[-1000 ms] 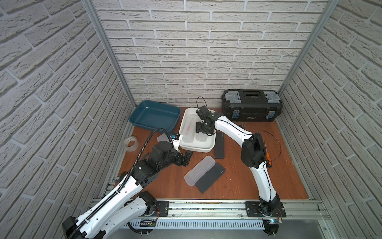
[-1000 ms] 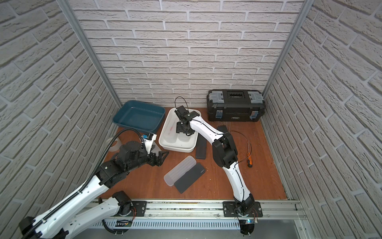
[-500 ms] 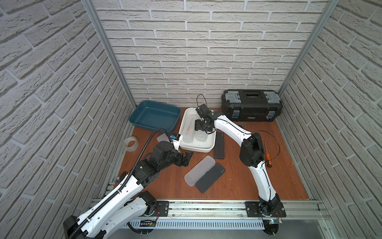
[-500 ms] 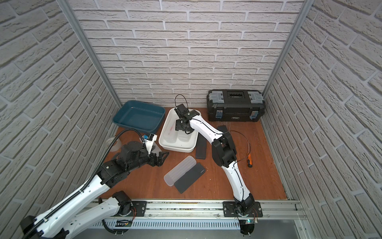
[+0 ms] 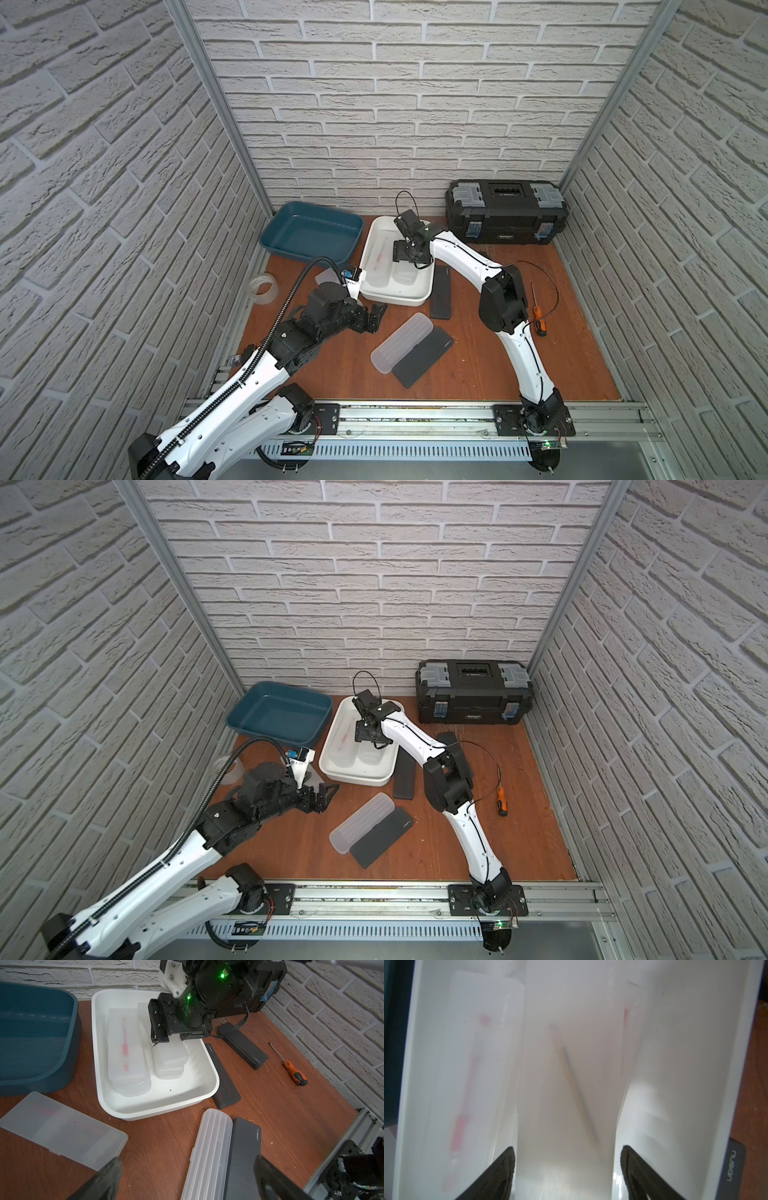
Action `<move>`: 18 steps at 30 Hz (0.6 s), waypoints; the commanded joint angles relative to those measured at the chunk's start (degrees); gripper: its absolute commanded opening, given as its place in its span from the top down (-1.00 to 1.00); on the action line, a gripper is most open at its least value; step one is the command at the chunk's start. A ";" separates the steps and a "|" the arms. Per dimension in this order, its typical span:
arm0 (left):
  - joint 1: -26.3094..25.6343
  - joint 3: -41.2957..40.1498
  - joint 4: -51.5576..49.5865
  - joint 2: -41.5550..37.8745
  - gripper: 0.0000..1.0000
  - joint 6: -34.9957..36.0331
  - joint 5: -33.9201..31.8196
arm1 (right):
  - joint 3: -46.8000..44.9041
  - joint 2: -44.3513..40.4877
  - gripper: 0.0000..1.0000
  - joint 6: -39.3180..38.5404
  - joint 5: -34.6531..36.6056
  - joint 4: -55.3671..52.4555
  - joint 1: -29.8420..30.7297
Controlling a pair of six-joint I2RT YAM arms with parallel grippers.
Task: Place the pencil cases by color into the storage box
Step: Place the pencil case at the storage box.
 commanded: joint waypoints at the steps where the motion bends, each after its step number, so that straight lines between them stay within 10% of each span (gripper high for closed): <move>1: 0.69 0.11 1.70 0.09 -0.97 -0.13 0.57 | 0.92 -1.89 -0.67 -0.55 1.07 0.99 -0.19; 18: 10.43 10.70 -6.24 10.35 -0.97 -5.16 -1.33 | -13.67 -27.12 -0.71 -9.11 4.69 6.18 -0.41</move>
